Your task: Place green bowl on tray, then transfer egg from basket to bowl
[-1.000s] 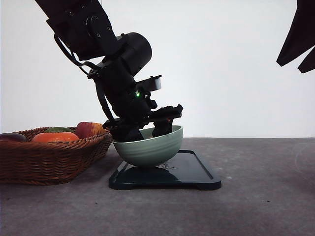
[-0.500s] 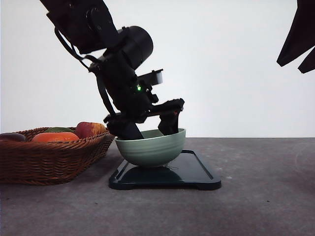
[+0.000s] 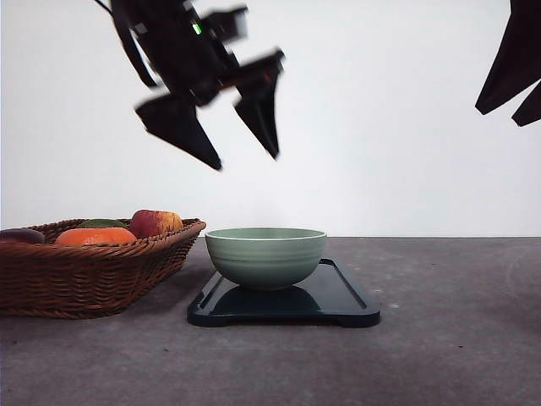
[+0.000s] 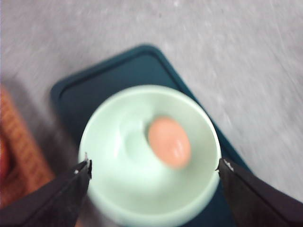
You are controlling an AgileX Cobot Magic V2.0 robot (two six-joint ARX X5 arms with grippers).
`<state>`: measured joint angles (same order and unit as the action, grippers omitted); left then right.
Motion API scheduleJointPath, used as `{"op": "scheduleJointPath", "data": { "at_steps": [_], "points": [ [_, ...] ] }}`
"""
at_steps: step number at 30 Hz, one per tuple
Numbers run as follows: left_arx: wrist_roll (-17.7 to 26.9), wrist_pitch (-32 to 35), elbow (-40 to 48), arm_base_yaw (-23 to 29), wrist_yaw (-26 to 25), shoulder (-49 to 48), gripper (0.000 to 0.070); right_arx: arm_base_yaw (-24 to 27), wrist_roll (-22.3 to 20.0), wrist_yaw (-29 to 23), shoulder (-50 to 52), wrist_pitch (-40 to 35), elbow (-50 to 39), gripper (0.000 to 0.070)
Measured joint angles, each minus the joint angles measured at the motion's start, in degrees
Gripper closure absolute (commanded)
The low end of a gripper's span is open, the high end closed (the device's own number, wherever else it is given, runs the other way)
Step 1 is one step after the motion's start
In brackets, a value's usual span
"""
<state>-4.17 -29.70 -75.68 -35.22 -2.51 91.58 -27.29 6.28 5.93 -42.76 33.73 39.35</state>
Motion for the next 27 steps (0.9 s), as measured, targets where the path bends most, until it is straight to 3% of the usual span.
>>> {"op": "scheduleJointPath", "data": {
  "at_steps": [3, 6, 13, 21, 27],
  "points": [
    [2.00, -2.99, 3.03, 0.00, -0.11, -4.96, 0.0157, 0.00, 0.00, 0.02, 0.00, 0.00, 0.00, 0.0411],
    [2.42, -1.71, 10.86, 0.12, -0.19, -11.25, 0.0157, 0.00, 0.00, 0.04, 0.00, 0.02, 0.00, 0.0411],
    [-1.13, -2.60, 30.62, 1.83, 0.42, -30.64, 0.0158, 0.00, 0.00, 0.09, 0.00, 0.09, 0.00, 0.0411],
    [-3.19, -3.62, 36.21, 1.81, 7.36, -53.66, 0.0159, 0.00, 0.00, 0.09, 0.00, 0.11, 0.00, 0.0411],
    [-4.24, -4.89, 38.79, 1.83, 11.62, -62.33, 0.0158, 0.00, 0.00, 0.09, 0.00, 0.15, 0.00, 0.0411]
  ]
}}
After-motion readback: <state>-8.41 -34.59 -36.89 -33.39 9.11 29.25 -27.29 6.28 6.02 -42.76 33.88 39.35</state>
